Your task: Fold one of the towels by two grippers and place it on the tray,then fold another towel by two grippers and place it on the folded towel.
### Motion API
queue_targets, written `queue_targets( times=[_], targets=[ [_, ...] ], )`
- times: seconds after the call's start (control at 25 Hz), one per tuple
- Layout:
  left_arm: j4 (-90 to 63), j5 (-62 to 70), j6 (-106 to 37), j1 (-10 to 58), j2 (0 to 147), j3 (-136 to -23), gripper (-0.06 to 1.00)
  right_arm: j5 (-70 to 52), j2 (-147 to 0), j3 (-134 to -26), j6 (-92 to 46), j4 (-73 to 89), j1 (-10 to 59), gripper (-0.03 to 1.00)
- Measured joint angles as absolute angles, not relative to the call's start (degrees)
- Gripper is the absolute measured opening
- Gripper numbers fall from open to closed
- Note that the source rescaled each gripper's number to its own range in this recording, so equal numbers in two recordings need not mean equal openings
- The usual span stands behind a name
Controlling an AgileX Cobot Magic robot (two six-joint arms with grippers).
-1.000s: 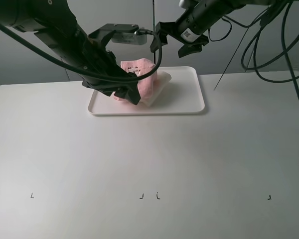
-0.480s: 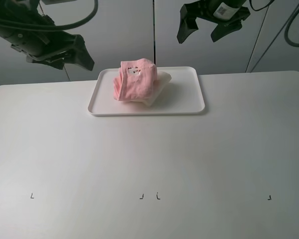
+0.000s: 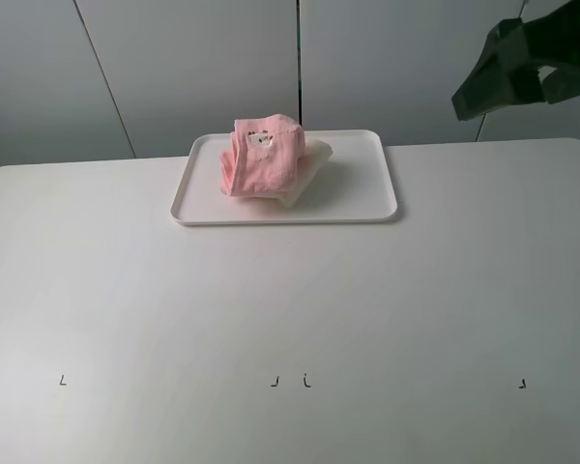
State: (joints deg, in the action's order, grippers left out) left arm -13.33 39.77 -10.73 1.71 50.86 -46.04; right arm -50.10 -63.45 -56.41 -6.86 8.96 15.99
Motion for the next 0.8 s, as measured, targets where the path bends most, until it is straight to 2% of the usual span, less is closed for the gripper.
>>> queue_targets(
  times=[0.4,0.8],
  targets=[
    [-11.73,48.03,-5.09,1.59,37.18,-38.82,0.99,-55.56,-35.76,-44.27,-5.09,7.35,15.99,1.0],
    [-5.38,54.91,0.0,1.59,18.57,-32.36,0.99,-64.0,-19.81,-39.66,-4.99,6.53,15.99,1.0]
  ],
)
